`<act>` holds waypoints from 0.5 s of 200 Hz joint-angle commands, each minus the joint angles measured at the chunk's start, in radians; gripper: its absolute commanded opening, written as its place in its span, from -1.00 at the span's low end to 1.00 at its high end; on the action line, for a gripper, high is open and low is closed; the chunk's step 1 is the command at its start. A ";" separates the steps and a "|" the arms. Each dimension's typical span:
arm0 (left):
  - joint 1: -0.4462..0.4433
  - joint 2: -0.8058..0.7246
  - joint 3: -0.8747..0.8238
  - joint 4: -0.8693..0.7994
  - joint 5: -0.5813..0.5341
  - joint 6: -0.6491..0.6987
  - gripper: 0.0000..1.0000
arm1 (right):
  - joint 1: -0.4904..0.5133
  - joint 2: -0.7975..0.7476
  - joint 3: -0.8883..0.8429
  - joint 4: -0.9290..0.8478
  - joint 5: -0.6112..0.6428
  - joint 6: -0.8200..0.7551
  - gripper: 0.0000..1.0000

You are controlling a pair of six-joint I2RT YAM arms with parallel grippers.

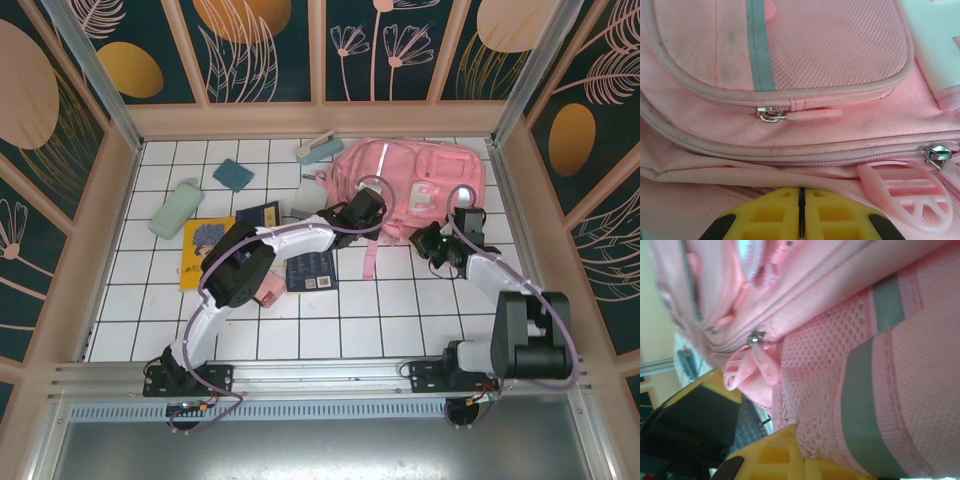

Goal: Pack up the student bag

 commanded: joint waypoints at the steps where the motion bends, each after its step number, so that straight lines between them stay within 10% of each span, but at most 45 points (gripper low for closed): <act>1: 0.011 0.096 0.105 -0.020 -0.028 0.004 -0.77 | -0.021 0.104 0.051 0.058 0.005 -0.043 -1.00; 100: 0.032 0.095 0.110 0.023 0.119 0.050 -0.72 | -0.067 0.333 0.210 0.032 0.063 -0.134 -1.00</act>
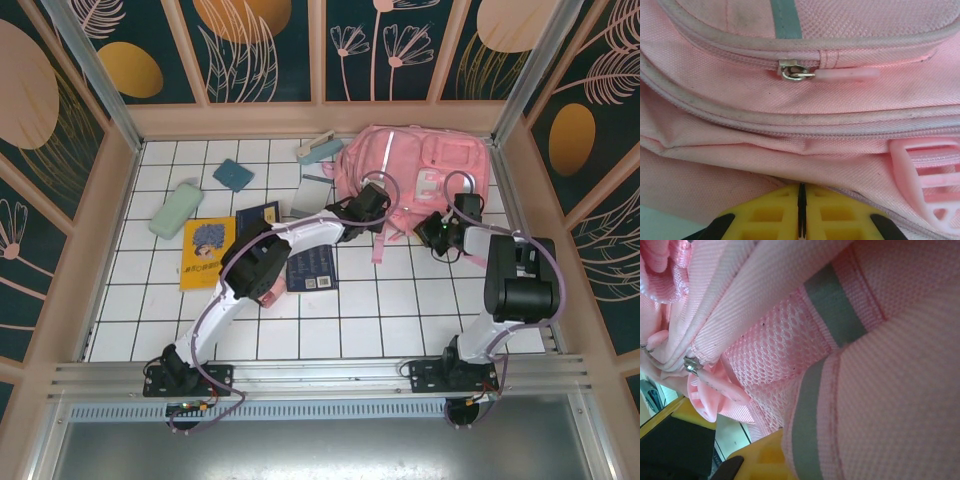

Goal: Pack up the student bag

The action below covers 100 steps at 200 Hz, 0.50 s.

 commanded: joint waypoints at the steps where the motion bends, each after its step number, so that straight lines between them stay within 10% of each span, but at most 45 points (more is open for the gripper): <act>1: -0.001 -0.079 -0.085 0.039 0.111 0.036 -0.71 | -0.010 0.024 0.025 0.003 0.033 -0.029 -1.00; 100: -0.050 -0.028 -0.007 -0.013 0.308 0.146 -0.63 | -0.010 0.032 0.025 0.008 0.008 -0.020 -1.00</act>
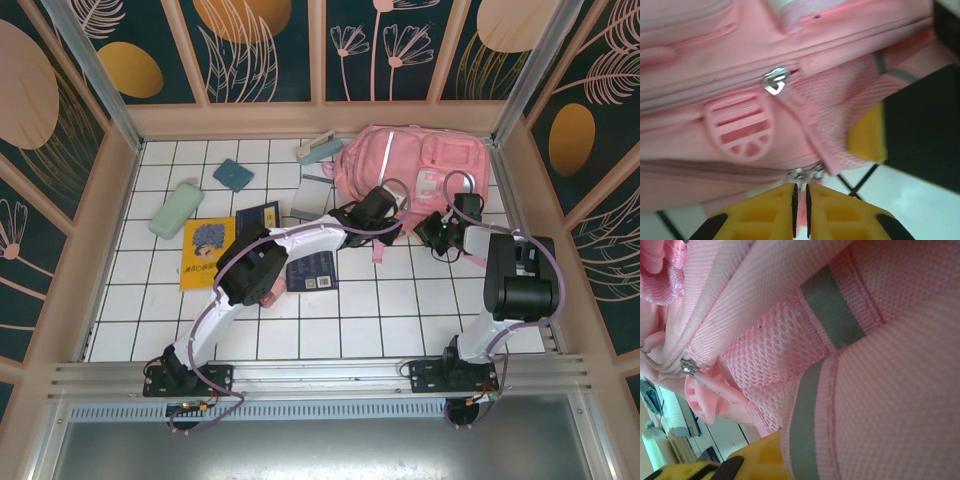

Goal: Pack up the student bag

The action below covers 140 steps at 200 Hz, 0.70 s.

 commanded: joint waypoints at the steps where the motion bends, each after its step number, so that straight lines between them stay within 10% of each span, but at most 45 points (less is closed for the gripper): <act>1: 0.005 0.049 0.039 -0.045 0.045 0.037 -0.63 | -0.009 0.025 0.020 0.008 0.009 -0.016 -1.00; 140: 0.003 0.155 0.150 -0.172 -0.021 0.100 -0.57 | -0.008 0.029 0.020 0.015 -0.003 -0.002 -1.00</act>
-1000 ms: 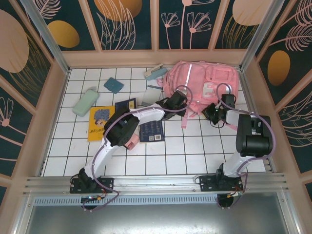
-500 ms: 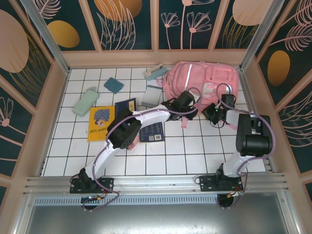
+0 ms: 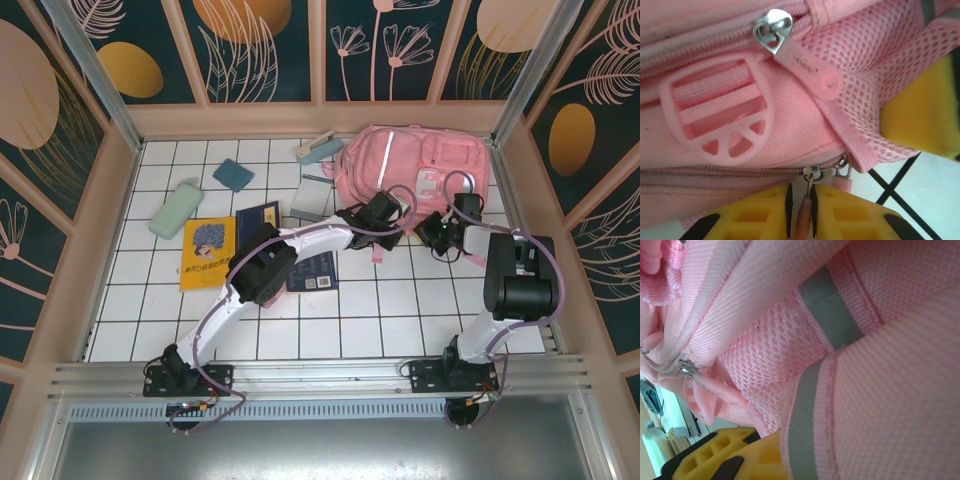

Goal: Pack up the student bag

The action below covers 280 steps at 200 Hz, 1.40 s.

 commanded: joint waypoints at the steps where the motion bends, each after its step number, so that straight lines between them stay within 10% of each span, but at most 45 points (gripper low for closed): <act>1: 0.004 0.036 0.029 -0.061 -0.017 0.032 -0.57 | -0.007 0.026 0.020 0.015 -0.001 -0.003 -1.00; 79: -0.009 0.079 0.053 -0.132 -0.064 0.061 -0.50 | -0.007 0.030 0.022 0.023 -0.011 0.008 -1.00; 110: -0.013 0.078 0.046 -0.135 -0.067 0.054 -1.00 | -0.007 0.027 0.027 0.018 -0.014 0.009 -1.00; 280: 0.138 -0.244 -0.196 -0.161 -0.401 -0.058 -1.00 | -0.109 -0.076 -0.001 -0.005 0.001 -0.010 -1.00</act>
